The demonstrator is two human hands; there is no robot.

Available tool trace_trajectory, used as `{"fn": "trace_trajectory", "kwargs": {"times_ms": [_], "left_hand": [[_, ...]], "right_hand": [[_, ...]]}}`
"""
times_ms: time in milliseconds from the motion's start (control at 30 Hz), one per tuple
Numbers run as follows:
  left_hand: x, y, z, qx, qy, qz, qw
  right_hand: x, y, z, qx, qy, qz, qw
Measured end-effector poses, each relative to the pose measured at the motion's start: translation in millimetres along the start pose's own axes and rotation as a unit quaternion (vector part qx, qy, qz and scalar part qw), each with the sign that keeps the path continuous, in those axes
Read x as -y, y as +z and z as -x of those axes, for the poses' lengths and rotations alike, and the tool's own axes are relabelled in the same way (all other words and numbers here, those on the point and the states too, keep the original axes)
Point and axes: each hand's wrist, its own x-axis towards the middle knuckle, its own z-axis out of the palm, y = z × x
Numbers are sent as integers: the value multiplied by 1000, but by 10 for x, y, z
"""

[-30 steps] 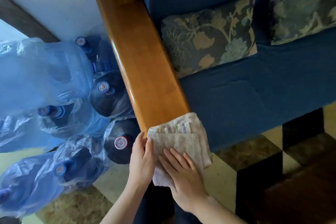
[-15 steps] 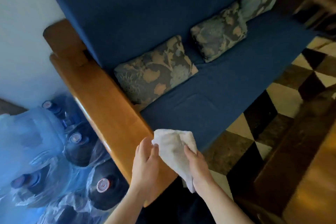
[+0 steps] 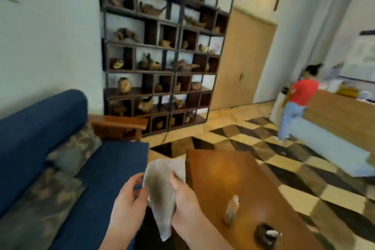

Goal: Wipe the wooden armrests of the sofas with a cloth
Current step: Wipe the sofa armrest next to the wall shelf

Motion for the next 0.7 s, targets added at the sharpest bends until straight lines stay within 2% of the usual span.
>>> {"fn": "trace_trajectory", "kwargs": {"times_ms": [67, 100, 133, 200, 333, 467, 533, 700], "left_hand": [[-448, 461, -435, 35, 53, 6, 998], [-621, 650, -615, 53, 68, 3, 996], [-822, 909, -842, 71, 85, 1, 994], [-1102, 1275, -1218, 100, 113, 5, 989], [-1441, 1791, -2111, 156, 144, -6, 977], [-1635, 2013, -3255, 155, 169, -2, 973], [-1778, 2081, -3826, 149, 190, -13, 970], [-2016, 2268, -5126, 136, 223, -22, 965]], "right_hand": [[727, -149, -310, 113, -90, 7, 989], [950, -258, -457, 159, -92, -32, 982], [1210, -403, -638, 100, -79, -34, 991], [1584, -584, -966, -34, 1, -80, 996], [2003, -770, -1597, -87, -92, -62, 990], [2494, -671, -2589, -129, -149, -80, 977], [2746, -559, -3056, -132, -153, -96, 975], [3299, -304, -4157, -182, -98, -122, 971]]}}
